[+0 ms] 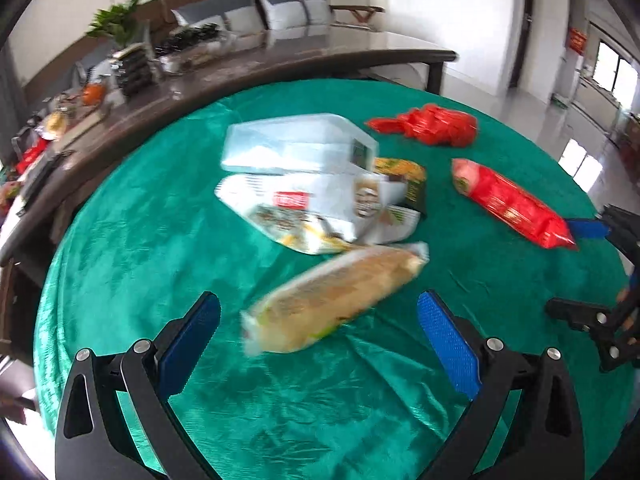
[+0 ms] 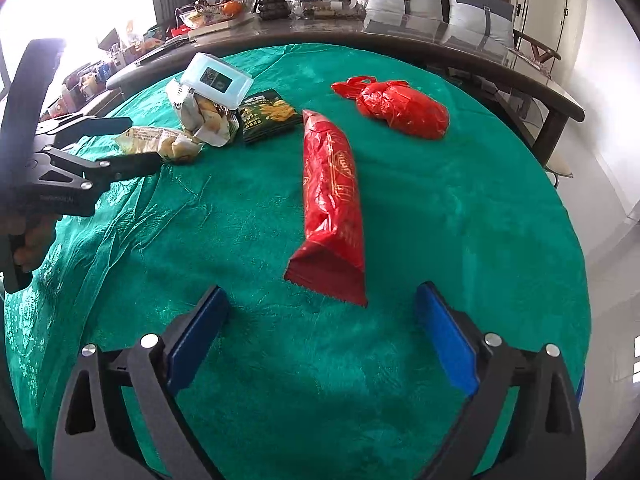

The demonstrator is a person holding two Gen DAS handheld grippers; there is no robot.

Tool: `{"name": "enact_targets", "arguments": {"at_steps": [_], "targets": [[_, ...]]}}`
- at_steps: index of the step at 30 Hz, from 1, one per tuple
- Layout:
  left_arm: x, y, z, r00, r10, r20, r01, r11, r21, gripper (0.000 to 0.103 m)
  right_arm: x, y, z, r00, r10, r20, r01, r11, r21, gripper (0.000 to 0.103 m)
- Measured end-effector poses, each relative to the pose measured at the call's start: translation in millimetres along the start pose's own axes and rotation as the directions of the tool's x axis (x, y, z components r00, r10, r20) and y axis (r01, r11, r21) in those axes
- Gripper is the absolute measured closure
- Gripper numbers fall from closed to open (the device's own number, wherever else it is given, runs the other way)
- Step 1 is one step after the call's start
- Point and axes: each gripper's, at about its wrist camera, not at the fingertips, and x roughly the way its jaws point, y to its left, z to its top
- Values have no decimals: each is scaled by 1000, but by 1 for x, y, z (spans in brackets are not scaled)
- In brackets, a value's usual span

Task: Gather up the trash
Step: 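Grasp the long red snack bag with right tool while left tool grasps the wrapped bread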

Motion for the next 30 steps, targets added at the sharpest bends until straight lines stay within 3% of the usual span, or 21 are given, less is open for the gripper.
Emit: {"name": "enact_targets", "arguments": {"at_steps": [2, 4, 6, 8, 11, 15, 19, 23, 24, 26, 28, 30], "targets": [[-8, -8, -6, 992, -128, -24, 128, 992, 19, 5, 0, 0, 0, 1000, 1, 0, -1, 1000, 1, 10], [-22, -19, -15, 966, -254, -55, 257, 965, 54, 5, 0, 0, 0, 1000, 2, 1, -2, 1000, 2, 10], [-37, -29, -25, 949, -310, -58, 315, 944, 97, 5, 0, 1, 0, 1000, 2, 1, -2, 1000, 3, 10], [-50, -31, -25, 965, -264, -10, 263, 959, 107, 5, 0, 1, 1, 1000, 1, 1, -1, 1000, 5, 10], [-45, -15, -11, 975, -218, 28, 219, 976, -9, 5, 0, 1, 1, 1000, 0, 2, 0, 1000, 8, 10], [-16, -17, 7, 986, -167, -23, 166, 986, -35, 6, -1, 0, 1, 1000, 10, 6, -10, 1000, 18, 10], [5, -30, 10, 988, -112, -106, 116, 993, 31, 31, -4, -17, 5, 994, 105, 22, -107, 990, 94, 10], [12, -29, 8, 990, -44, -136, 46, 999, 10, 51, 10, -13, 40, 988, 112, -111, -110, 994, 16, 11], [11, -26, 8, 989, -41, -139, 40, 999, -9, 64, 14, -13, 49, 987, 105, -123, -105, 994, 12, 11], [8, -22, 10, 988, -45, -148, 37, 998, -59, 73, 19, -16, 66, 988, 90, -128, -88, 996, 22, 12], [4, -20, 11, 988, -44, -148, 30, 995, -95, 80, 27, -17, 75, 981, 109, -159, -106, 994, 26, 31], [-3, -23, 8, 989, -30, -148, 9, 990, -139, 80, 34, -13, 78, 974, 109, -200, -111, 994, 3, 41]]}}
